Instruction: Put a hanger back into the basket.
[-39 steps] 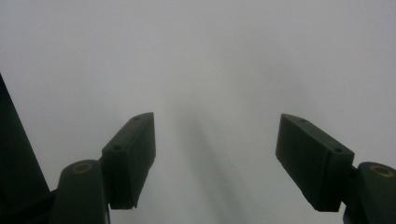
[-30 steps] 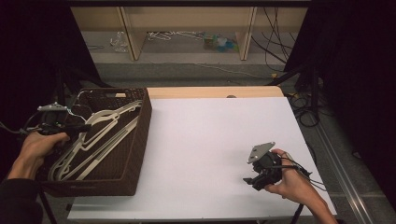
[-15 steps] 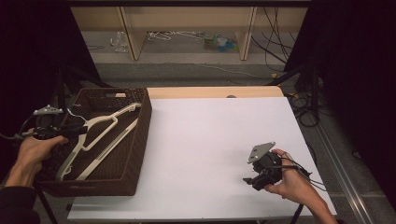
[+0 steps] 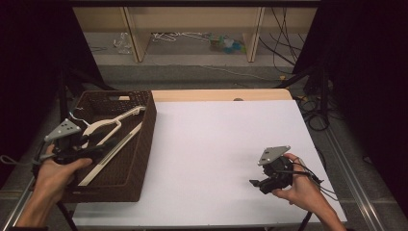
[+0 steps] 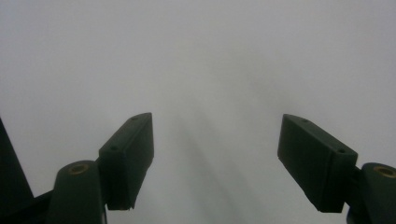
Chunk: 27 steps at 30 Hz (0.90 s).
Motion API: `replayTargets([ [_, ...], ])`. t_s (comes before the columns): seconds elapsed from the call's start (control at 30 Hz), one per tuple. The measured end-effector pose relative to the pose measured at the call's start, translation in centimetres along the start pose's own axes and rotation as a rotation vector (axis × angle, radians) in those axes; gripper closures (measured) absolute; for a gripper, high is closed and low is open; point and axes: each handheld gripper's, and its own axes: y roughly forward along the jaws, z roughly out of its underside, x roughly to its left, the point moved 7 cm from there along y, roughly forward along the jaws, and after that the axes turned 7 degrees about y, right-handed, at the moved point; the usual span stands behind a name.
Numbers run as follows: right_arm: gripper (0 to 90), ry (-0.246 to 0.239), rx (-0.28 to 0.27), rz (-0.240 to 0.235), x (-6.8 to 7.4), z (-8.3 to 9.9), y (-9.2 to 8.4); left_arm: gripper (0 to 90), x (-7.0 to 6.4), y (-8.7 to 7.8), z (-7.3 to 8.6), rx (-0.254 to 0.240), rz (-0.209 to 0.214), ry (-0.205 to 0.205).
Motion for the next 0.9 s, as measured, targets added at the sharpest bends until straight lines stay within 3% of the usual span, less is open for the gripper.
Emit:
replayTargets([
  [0.23,24.4,0.072,-0.11,0.027,-0.5,-0.3,-0.4,31.6,-5.3,0.4,-0.2,-0.043,0.065,0.048],
  [0.27,23.5,0.075,-0.112,0.02,-0.5,-0.3,-0.5,30.4,-6.0,0.5,-0.1,-0.053,0.063,0.036],
  [0.3,22.3,0.091,-0.122,0.022,-0.6,-0.3,-0.5,29.0,-6.5,0.5,0.1,-0.053,0.07,0.063],
  [0.37,19.5,0.108,-0.145,0.021,-0.7,-0.3,-0.5,26.9,-7.7,0.7,0.5,-0.064,0.085,0.045],
  [0.43,17.5,0.12,-0.176,0.015,-0.6,-0.4,-0.6,22.1,-8.6,1.0,0.8,-0.071,0.078,0.039],
  [0.47,17.0,0.13,-0.195,0.014,-0.6,-0.4,-0.5,20.7,-8.9,1.2,1.1,-0.069,0.085,0.054],
  [0.67,17.0,0.161,-0.289,0.034,-0.6,-0.7,-0.8,17.6,-11.2,1.5,1.8,-0.091,0.131,0.058],
  [0.7,17.0,0.162,-0.301,0.029,-0.5,-0.8,-0.9,17.6,-11.5,1.5,2.0,-0.094,0.135,0.083],
  [0.73,17.0,0.186,-0.301,0.032,-0.4,-0.8,-1.1,17.6,-11.8,1.5,2.2,-0.094,0.127,0.068],
  [0.9,17.0,0.18,-0.325,0.03,0.0,-0.4,-1.2,17.4,-13.3,1.7,3.3,-0.081,0.167,0.087],
])
